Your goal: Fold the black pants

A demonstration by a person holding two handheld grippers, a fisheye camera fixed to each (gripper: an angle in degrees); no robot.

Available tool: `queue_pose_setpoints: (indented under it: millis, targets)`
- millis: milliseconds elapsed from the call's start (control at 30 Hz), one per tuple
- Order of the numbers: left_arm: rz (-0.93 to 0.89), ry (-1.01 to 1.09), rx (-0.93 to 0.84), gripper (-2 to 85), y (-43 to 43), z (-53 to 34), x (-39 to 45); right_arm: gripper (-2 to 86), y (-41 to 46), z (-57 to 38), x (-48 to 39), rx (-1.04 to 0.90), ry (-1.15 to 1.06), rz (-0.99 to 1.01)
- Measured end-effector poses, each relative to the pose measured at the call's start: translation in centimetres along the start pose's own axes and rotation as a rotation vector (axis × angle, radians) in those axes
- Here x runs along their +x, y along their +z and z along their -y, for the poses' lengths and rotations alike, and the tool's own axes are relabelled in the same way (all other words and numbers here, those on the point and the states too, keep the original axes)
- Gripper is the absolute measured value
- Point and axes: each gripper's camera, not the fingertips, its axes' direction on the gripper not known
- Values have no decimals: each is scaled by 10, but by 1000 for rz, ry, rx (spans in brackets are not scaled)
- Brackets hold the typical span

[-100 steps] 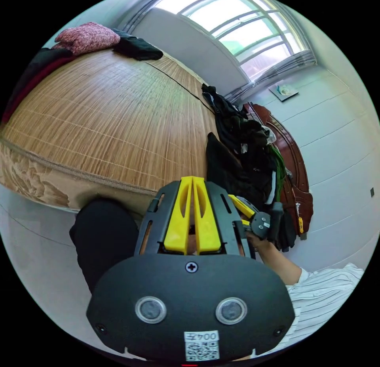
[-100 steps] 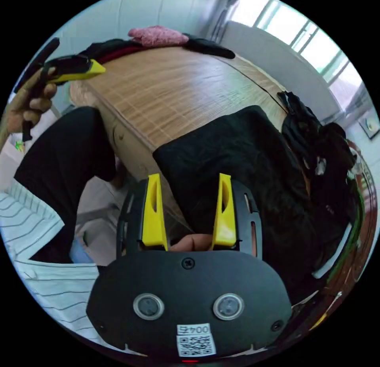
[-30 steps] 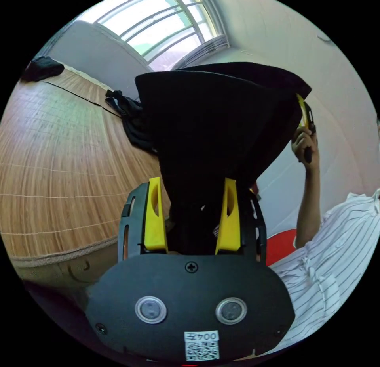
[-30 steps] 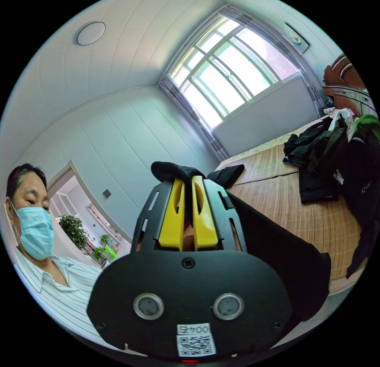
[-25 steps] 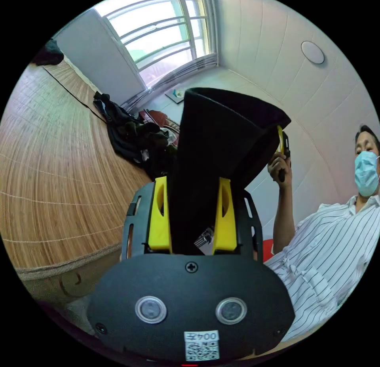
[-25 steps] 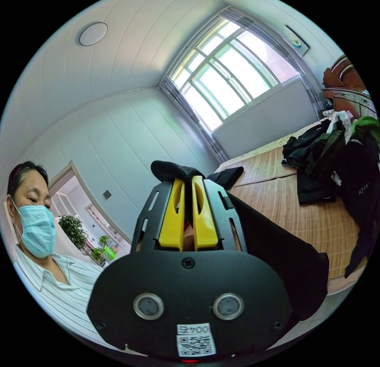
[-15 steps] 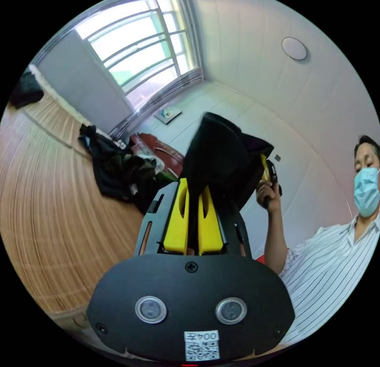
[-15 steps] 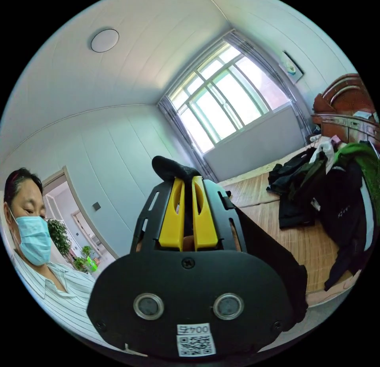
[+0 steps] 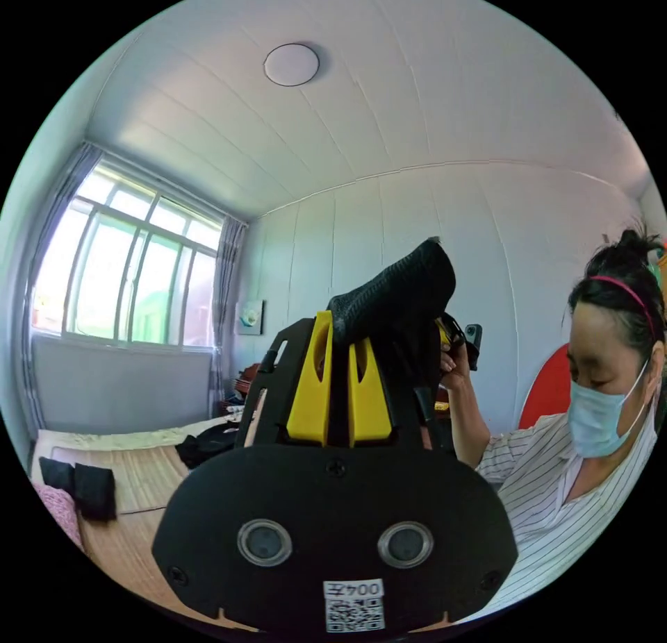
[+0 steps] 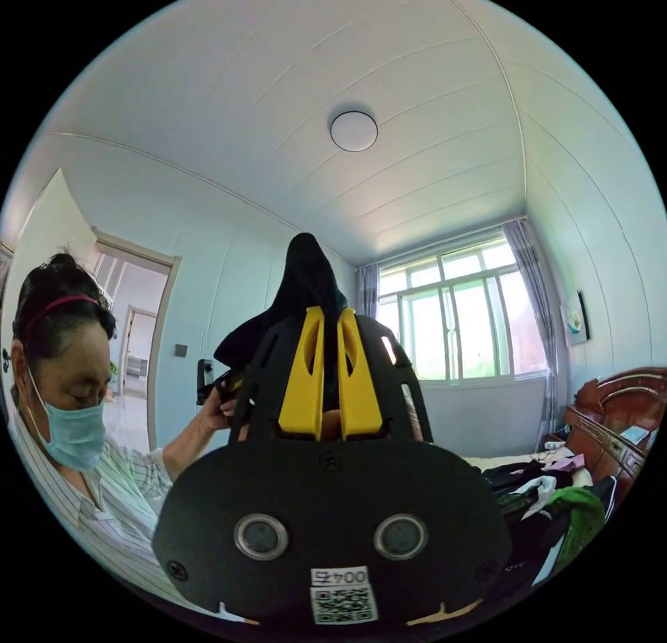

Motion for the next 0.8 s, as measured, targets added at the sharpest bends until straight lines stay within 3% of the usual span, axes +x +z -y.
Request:
queue_pose_setpoints:
  millis: [367,800]
  targets:
    - [126,149,-15,-3,-40,116,122,25,-1,39,-53,58,-30,110]
    - [204,-82,-164,-3,3,33,32,27,82,-98,15,-167,102,46]
